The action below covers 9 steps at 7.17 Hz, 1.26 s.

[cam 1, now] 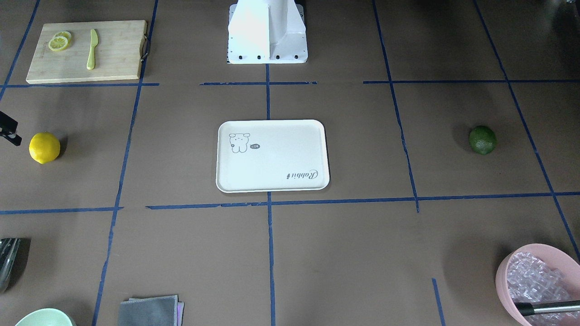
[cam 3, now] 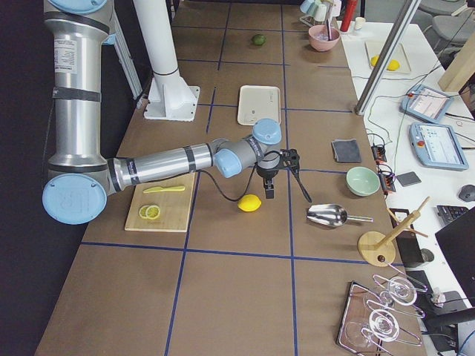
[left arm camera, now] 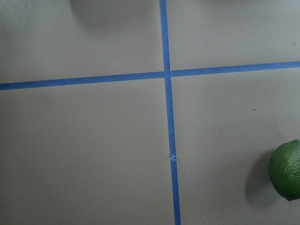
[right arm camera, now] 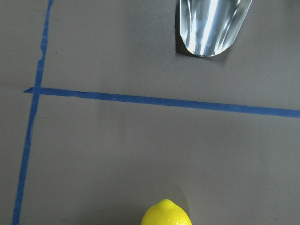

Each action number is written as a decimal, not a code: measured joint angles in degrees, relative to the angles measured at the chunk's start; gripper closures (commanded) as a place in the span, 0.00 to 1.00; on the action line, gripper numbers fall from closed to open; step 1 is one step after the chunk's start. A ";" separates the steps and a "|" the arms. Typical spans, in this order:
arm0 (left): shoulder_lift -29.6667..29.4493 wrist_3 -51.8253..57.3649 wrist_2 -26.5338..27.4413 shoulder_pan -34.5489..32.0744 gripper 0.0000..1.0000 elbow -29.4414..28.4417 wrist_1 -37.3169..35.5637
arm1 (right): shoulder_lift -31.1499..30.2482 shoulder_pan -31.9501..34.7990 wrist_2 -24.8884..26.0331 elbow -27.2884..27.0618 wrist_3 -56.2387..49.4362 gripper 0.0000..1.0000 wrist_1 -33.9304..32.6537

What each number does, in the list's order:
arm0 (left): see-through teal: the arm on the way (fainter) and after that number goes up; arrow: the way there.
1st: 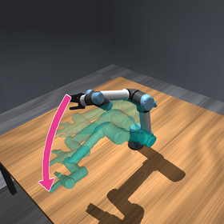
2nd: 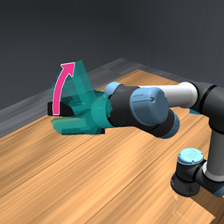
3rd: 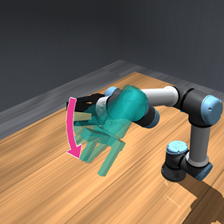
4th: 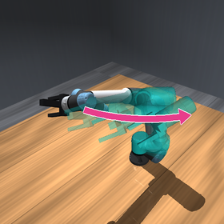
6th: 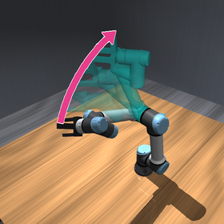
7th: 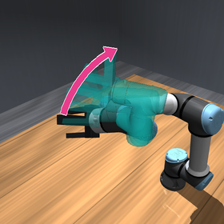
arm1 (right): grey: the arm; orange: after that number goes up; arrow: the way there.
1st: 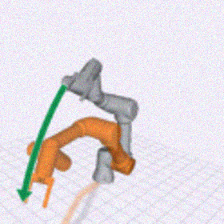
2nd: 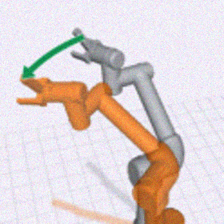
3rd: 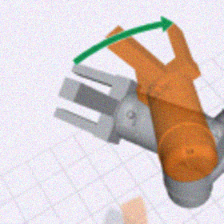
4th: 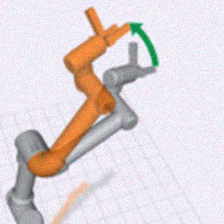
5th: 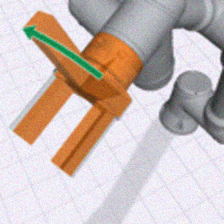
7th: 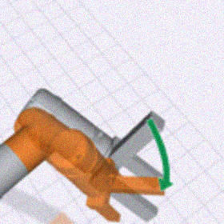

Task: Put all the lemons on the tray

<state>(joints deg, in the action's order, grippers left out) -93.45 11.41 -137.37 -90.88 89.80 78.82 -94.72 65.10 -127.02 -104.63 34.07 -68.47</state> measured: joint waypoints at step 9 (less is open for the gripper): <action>-0.16 0.00 -0.08 0.00 0.00 -0.05 0.02 | -2.34 -11.85 7.61 6.64 5.89 0.97 7.30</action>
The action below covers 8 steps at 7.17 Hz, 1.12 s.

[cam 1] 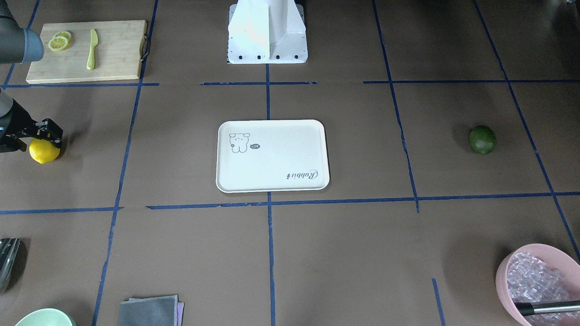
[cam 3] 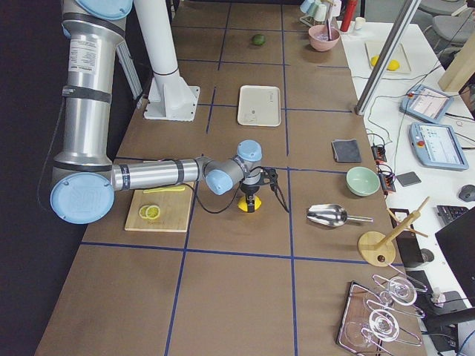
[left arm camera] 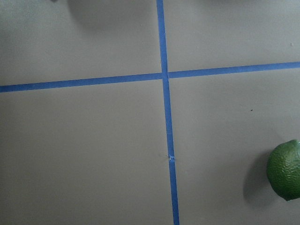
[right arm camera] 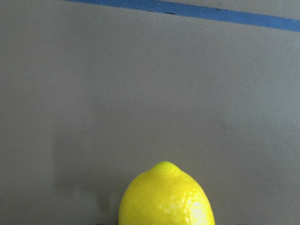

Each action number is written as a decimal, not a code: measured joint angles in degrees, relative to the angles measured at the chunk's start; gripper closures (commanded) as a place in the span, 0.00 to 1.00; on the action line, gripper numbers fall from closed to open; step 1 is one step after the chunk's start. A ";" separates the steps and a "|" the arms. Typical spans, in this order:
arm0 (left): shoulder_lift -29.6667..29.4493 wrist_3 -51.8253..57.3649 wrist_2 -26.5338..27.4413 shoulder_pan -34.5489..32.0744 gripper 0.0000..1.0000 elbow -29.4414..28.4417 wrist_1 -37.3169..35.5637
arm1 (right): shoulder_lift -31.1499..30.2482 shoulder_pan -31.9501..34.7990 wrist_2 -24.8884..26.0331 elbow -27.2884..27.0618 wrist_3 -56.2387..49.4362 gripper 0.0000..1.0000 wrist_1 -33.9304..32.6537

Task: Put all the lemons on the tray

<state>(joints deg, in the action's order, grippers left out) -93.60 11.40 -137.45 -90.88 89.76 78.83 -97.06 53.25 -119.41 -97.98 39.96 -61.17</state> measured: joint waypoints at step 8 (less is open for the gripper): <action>5.98 -36.11 1.48 12.17 0.00 1.48 34.56 | 6.34 8.14 -10.83 -14.98 0.20 1.00 -15.24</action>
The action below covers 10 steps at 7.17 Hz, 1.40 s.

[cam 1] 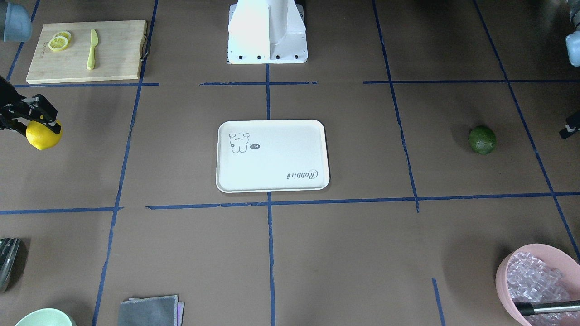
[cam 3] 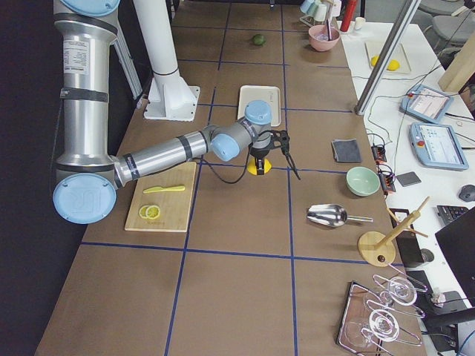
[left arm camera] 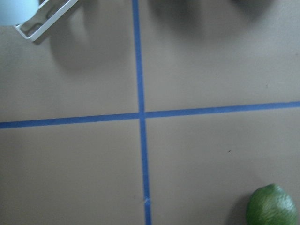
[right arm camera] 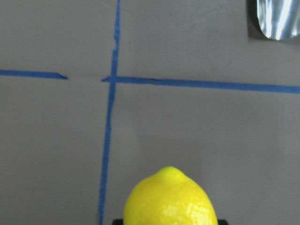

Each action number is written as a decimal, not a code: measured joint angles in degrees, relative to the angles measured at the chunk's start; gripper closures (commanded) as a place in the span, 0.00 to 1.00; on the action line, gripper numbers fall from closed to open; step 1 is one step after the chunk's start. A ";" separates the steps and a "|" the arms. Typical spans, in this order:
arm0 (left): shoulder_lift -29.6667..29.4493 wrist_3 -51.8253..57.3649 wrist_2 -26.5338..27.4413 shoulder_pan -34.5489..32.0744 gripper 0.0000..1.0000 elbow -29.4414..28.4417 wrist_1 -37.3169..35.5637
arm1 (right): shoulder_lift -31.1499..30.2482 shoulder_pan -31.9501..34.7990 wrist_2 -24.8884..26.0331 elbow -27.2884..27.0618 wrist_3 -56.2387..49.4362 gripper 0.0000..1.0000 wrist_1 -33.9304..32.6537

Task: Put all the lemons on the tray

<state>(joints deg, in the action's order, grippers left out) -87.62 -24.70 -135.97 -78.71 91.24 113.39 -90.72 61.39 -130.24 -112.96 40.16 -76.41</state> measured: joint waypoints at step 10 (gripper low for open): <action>5.04 -29.25 15.77 24.72 0.09 4.38 16.29 | 25.11 -20.20 10.57 0.73 22.31 0.98 -13.38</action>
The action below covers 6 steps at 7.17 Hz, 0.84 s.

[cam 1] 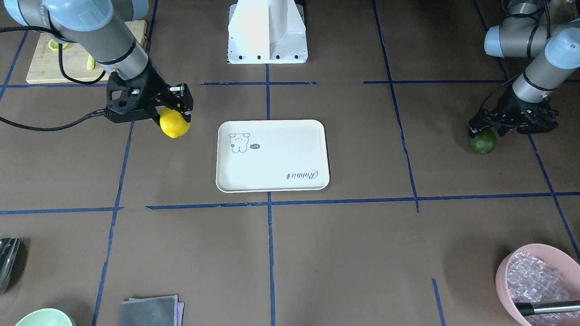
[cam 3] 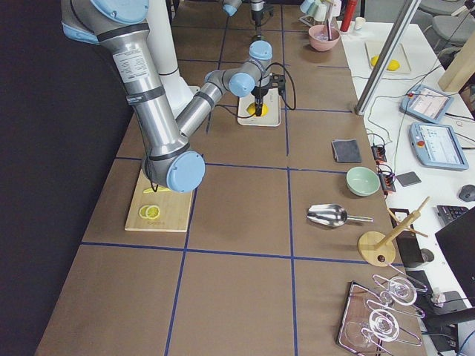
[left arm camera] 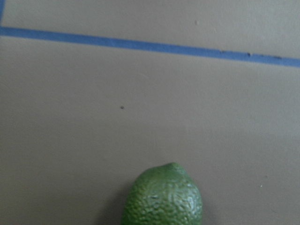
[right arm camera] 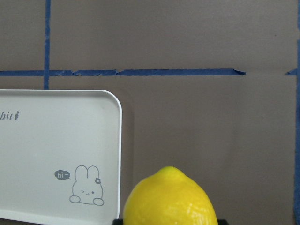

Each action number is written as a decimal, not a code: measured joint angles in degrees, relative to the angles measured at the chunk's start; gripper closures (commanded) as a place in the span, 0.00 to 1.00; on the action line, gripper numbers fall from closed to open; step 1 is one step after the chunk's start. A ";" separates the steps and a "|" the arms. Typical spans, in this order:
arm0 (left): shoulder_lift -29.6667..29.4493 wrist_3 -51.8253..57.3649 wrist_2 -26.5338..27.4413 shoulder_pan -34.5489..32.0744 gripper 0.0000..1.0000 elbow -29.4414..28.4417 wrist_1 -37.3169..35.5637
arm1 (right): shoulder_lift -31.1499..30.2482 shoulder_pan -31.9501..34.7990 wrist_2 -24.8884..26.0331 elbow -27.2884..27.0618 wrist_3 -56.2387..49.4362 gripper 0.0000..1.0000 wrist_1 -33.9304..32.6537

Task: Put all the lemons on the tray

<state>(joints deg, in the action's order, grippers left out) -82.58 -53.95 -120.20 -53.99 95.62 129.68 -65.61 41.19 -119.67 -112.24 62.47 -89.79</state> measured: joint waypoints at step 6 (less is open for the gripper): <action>-1.54 -1.26 -1.10 0.68 1.00 2.30 -3.52 | 9.85 -9.46 10.80 11.20 4.99 0.97 0.02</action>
<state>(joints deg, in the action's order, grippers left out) -84.12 -55.21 -121.30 -53.30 97.92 126.16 -55.76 31.72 -108.87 -101.04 67.46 -89.78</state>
